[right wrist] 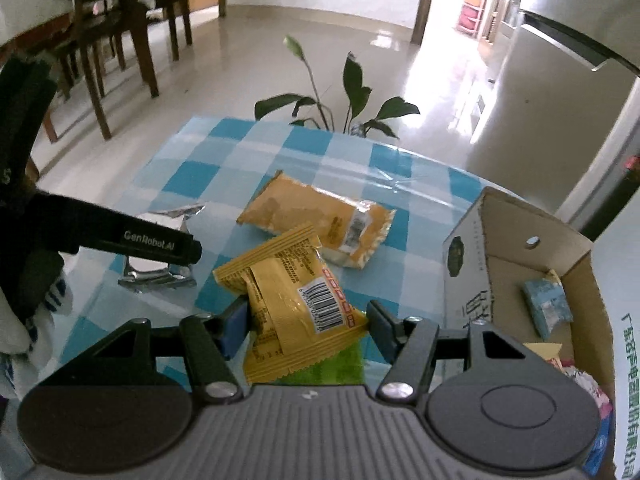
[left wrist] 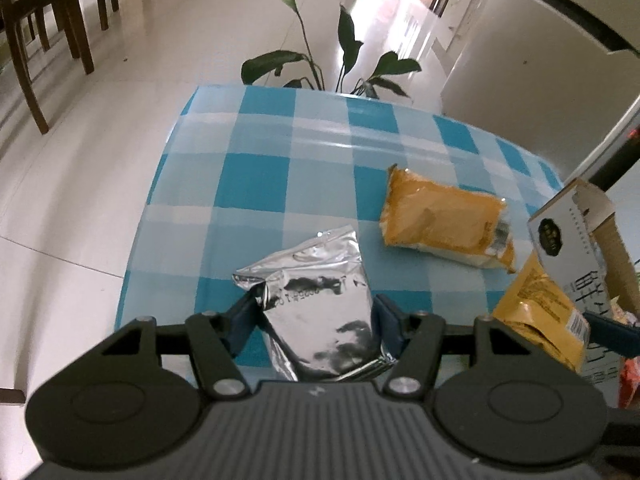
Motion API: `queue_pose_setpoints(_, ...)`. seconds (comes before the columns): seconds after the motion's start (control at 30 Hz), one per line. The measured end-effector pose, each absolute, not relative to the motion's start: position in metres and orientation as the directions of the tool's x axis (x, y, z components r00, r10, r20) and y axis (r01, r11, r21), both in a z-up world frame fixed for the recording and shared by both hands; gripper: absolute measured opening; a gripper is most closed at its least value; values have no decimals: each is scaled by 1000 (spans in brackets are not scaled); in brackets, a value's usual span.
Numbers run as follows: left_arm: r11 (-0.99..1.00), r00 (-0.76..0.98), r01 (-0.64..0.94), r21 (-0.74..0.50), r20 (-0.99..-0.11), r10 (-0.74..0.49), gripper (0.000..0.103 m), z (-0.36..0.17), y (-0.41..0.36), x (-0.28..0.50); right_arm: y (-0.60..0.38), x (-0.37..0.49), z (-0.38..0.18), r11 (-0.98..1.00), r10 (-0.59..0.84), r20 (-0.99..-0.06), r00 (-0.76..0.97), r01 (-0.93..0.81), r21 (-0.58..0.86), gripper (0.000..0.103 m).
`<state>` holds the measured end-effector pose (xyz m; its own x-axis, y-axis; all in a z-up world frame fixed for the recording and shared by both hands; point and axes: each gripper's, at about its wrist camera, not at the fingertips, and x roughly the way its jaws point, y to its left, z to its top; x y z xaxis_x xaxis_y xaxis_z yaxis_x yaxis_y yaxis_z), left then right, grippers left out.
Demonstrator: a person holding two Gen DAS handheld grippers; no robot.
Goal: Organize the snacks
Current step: 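Grasp the silver foil bag with the left gripper while the right grasps the yellow packet, then carry both held packets over the box and release them inside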
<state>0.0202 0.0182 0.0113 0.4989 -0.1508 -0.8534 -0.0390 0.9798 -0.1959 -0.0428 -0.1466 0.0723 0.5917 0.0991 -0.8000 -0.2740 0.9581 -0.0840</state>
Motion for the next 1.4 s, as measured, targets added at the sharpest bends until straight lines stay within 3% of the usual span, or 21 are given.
queue_pose_setpoints(0.93, 993, 677, 0, -120, -731, -88, 62, 53, 7, 10, -164, -30, 105, 989, 93, -720, 688, -145, -11, 68)
queue_pose_setpoints(1.4, 967, 708, 140, -213, -662, -248, 62, 66, -61, -5, -254, -33, 137, 995, 13, -648, 761, 54, 83, 68)
